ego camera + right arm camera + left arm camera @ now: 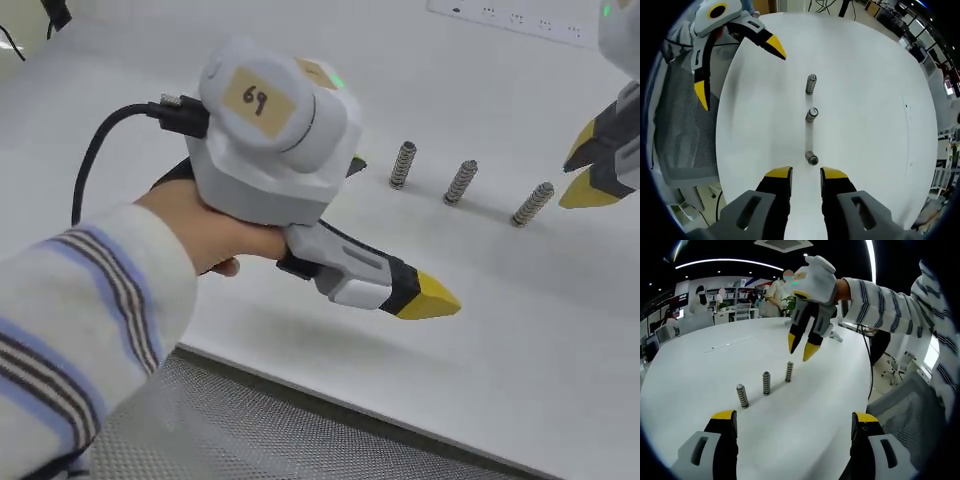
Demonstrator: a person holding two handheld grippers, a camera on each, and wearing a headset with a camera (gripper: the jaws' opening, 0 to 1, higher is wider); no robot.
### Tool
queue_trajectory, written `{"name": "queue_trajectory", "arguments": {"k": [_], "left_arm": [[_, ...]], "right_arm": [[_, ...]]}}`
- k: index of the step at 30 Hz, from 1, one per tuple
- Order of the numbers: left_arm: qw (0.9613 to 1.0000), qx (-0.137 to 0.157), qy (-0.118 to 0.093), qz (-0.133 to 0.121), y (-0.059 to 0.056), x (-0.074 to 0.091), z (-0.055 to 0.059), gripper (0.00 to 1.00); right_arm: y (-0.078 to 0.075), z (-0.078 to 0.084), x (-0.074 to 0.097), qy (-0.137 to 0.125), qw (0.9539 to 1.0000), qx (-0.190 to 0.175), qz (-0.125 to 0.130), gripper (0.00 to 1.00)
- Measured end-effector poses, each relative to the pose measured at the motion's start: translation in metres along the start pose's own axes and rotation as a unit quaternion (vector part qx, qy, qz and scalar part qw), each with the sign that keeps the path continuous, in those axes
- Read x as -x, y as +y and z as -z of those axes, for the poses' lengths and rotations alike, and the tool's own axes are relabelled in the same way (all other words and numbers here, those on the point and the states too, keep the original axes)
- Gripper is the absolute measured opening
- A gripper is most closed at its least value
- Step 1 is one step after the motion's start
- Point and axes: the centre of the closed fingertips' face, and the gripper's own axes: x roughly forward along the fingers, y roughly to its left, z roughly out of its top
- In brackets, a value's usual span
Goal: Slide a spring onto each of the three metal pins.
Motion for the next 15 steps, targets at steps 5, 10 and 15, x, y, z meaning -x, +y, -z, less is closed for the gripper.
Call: {"name": "queue_trajectory", "arguments": {"k": [5,10,15], "left_arm": [[1.0,0.002,-0.001,0.007,-0.002,0.002,0.0,0.93],[0.9997,-0.009,0.014,0.017,-0.005,0.004,0.005,0.93],[0.9997,-0.003,0.011,0.023,-0.005,0.007,0.003,0.93]], "right_arm": [[0.009,-0.005,0.011,-0.017,0.9996,-0.015,0.014,0.2],[0.012,-0.012,0.01,-0.058,0.9968,-0.048,0.026,0.19],[0.023,-0.017,0.013,-0.096,0.9916,-0.081,0.03,0.22]]}}
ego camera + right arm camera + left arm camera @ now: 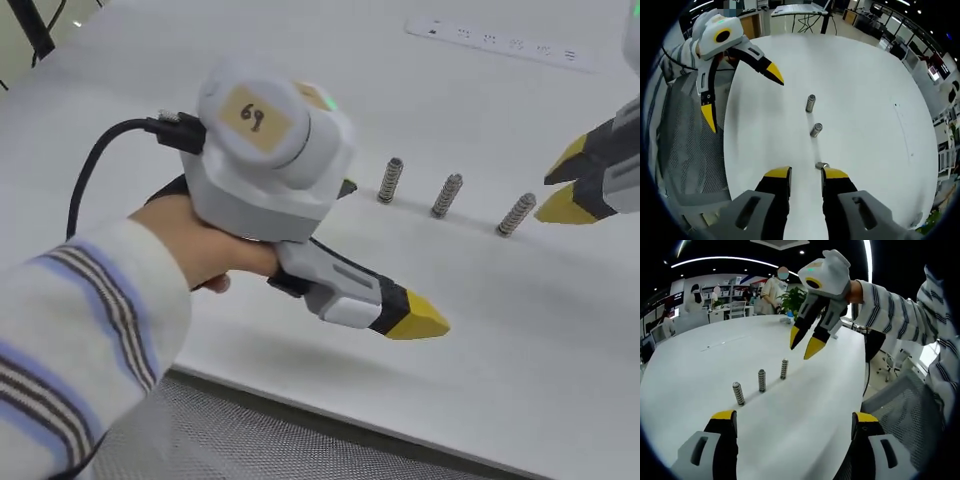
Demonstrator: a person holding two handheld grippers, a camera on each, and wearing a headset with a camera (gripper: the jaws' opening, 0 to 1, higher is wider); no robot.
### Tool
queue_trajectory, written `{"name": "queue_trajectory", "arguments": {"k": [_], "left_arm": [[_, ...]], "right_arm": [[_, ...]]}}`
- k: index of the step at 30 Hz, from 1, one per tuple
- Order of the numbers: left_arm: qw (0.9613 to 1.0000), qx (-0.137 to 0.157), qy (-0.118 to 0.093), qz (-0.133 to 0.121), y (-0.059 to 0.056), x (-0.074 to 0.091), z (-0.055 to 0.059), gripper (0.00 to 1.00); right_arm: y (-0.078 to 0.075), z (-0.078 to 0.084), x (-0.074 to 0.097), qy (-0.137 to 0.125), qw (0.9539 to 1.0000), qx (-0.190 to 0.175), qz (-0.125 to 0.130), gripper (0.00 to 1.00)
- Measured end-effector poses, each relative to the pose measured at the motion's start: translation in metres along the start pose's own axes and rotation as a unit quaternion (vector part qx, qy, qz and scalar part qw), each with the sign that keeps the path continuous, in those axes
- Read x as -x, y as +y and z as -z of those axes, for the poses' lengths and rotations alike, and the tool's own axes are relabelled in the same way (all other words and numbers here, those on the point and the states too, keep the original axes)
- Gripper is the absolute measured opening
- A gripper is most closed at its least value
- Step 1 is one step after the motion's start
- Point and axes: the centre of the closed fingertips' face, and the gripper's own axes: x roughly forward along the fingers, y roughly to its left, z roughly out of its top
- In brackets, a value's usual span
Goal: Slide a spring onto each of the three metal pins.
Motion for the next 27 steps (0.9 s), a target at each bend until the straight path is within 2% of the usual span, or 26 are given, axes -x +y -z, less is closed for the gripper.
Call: {"name": "queue_trajectory", "arguments": {"k": [3,6,11,16,20,23,26,27], "left_arm": [[1.0,0.0,-0.002,0.001,0.0,0.003,-0.001,0.93],[1.0,0.005,-0.003,0.004,0.0,0.005,0.0,0.94],[0.9998,-0.006,0.016,0.01,0.001,0.006,0.007,0.94],[0.9999,-0.001,0.008,0.012,0.002,0.009,0.004,0.95],[0.9999,0.004,-0.001,0.013,0.004,0.013,-0.001,0.96],[0.9998,0.009,-0.003,0.015,0.005,0.017,0.0,0.95],[0.9996,0.016,-0.004,0.022,0.004,0.022,0.001,0.95],[0.9995,0.018,-0.003,0.026,0.003,0.024,0.001,0.95]], "right_arm": [[0.005,0.003,0.002,-0.007,1.0,-0.006,0.003,0.25],[0.009,0.004,0.005,-0.022,0.9995,-0.02,0.009,0.35],[0.019,0.001,0.011,-0.06,0.9968,-0.052,0.01,0.44],[0.03,0.005,0.013,-0.081,0.9939,-0.074,0.012,0.49],[0.032,0.005,0.019,-0.119,0.9854,-0.119,0.023,0.56],[0.032,0.011,0.022,-0.129,0.9799,-0.148,0.035,0.56],[0.036,0.012,0.024,-0.157,0.9707,-0.178,0.04,0.6],[0.038,0.012,0.024,-0.159,0.9697,-0.181,0.04,0.61]]}}
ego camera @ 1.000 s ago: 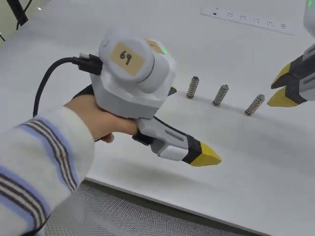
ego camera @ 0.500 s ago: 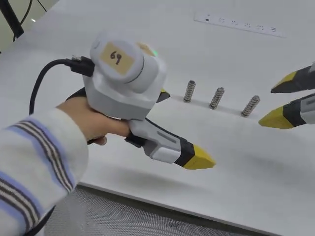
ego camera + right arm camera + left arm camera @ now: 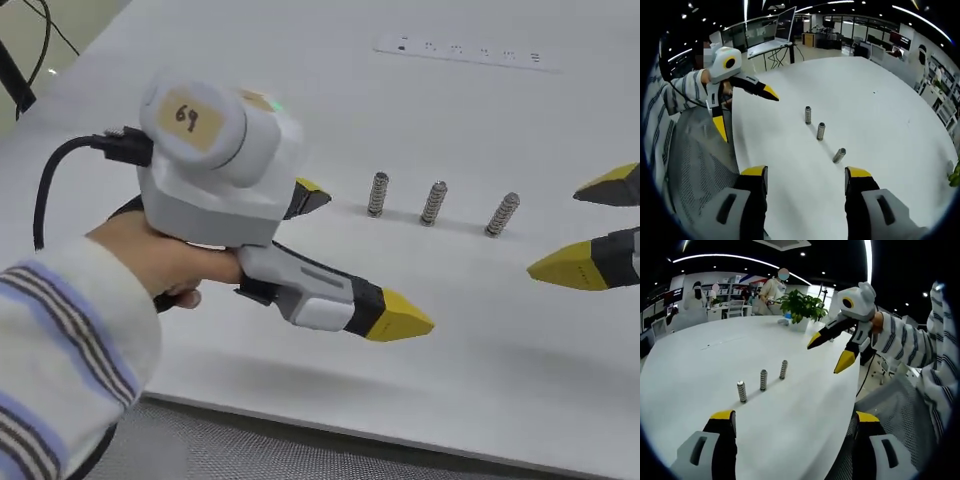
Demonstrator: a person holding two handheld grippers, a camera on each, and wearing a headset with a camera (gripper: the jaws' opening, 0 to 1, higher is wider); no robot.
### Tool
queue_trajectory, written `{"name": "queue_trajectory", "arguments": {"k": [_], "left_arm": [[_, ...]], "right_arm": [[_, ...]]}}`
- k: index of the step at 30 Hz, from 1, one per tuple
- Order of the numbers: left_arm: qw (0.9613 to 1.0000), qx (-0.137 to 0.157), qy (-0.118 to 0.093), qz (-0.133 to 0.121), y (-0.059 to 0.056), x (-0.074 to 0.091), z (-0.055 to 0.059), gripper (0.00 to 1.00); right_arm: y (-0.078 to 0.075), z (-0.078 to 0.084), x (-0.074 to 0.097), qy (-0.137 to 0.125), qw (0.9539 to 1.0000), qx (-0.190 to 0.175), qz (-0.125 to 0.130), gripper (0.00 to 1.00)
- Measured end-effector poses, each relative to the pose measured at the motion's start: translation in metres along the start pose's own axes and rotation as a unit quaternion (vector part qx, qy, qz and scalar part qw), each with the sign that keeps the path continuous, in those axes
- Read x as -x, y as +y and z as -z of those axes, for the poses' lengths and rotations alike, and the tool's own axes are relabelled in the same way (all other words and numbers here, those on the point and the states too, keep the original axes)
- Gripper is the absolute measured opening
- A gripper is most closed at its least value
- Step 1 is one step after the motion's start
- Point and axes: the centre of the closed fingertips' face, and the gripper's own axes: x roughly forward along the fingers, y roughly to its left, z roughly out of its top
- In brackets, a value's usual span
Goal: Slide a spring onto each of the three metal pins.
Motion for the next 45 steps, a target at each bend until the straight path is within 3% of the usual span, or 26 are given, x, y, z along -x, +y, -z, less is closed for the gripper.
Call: {"name": "queue_trajectory", "arguments": {"k": [5,7,12,19,26,33,35,39,45], "left_arm": [[1.0,0.002,-0.004,0.003,0.001,0.005,0.002,0.95],[0.9997,0.008,0.014,0.018,-0.002,0.004,0.012,0.95],[0.9994,0.008,0.023,0.023,-0.005,0.005,0.021,0.95],[0.9989,0.007,0.038,0.026,-0.003,0.013,0.028,0.96],[0.9996,0.01,0.02,0.018,-0.005,0.021,0.028,0.98],[0.9993,0.019,0.027,0.016,-0.011,0.027,0.03,0.98],[0.9993,0.028,0.017,0.018,-0.015,0.03,0.027,0.98],[0.9995,0.031,0.001,-0.008,-0.009,0.035,0.024,0.98],[0.9986,0.04,-0.019,-0.03,-0.003,0.039,0.018,0.98]], "right_arm": [[0.005,0.007,0.002,-0.02,0.9993,-0.032,0.002,0.64],[0.008,0.008,0.003,-0.027,0.9989,-0.039,-0.001,0.65],[0.013,0.003,0.009,-0.08,0.9936,-0.079,0.002,0.8],[0.016,0.012,0.021,-0.107,0.9911,-0.074,0.03,0.82],[0.025,0.022,0.024,-0.127,0.9862,-0.098,0.04,0.89],[0.031,0.032,0.025,-0.146,0.9828,-0.101,0.051,0.94],[0.032,0.032,0.027,-0.158,0.98,-0.109,0.054,0.98],[0.032,0.033,0.032,-0.173,0.9748,-0.127,0.063,0.99],[0.032,0.04,0.034,-0.17,0.9731,-0.138,0.072,0.99]]}}
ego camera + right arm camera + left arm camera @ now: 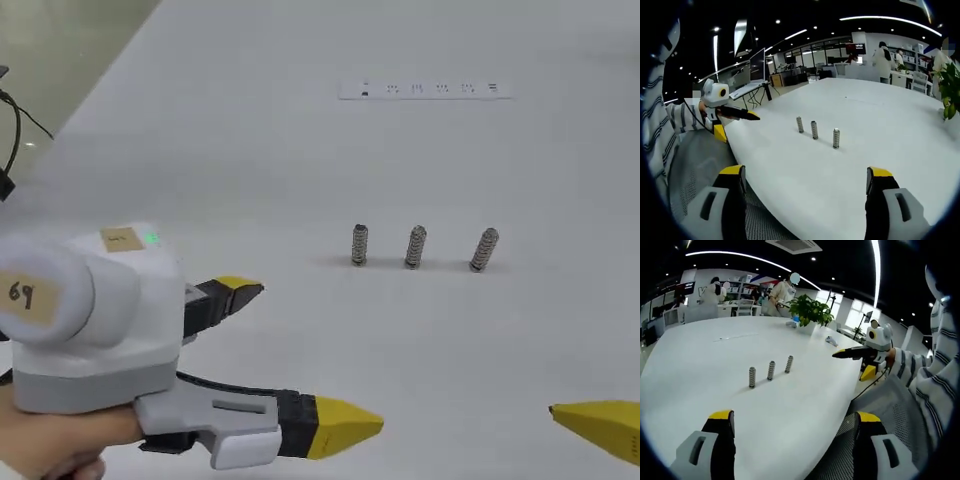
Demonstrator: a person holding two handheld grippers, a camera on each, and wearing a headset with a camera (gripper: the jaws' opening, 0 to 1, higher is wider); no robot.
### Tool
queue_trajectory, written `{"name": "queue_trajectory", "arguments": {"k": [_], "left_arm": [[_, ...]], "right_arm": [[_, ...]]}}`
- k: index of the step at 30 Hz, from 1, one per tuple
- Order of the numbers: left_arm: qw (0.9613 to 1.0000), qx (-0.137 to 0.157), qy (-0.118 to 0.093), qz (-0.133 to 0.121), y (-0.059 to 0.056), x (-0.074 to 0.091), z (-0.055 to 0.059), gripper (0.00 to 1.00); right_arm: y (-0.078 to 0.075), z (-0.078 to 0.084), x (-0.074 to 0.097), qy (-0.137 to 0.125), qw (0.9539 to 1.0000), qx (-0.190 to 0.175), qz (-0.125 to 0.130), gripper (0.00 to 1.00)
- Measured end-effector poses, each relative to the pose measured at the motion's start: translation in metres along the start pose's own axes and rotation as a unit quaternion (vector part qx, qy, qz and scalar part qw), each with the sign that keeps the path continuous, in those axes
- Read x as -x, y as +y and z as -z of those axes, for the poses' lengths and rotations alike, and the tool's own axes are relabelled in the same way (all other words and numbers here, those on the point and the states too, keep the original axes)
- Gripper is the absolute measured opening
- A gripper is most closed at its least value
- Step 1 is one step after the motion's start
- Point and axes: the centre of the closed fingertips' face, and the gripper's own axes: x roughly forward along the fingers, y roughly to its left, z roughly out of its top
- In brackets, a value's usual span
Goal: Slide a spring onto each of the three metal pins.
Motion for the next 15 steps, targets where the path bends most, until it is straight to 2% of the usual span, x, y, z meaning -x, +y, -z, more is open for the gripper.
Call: {"name": "queue_trajectory", "arguments": {"k": [5,7,9,15], "left_arm": [[1.0,0.002,0.002,-0.008,0.003,0.001,0.001,0.98],[0.9999,-0.003,0.003,-0.011,0.004,0.0,0.003,0.98],[0.9999,0.004,0.009,-0.012,0.005,-0.001,0.008,0.98],[0.9998,0.008,0.012,-0.013,0.006,-0.002,0.011,0.98]], "right_arm": [[0.002,-0.003,0.001,-0.018,0.9998,-0.003,0.002,1.0],[0.001,-0.002,0.001,-0.015,0.9999,-0.002,0.005,1.0],[0.001,0.0,0.0,-0.01,0.9999,-0.005,0.004,1.0],[0.0,-0.004,-0.002,-0.011,0.9999,-0.005,0.003,1.0]]}}
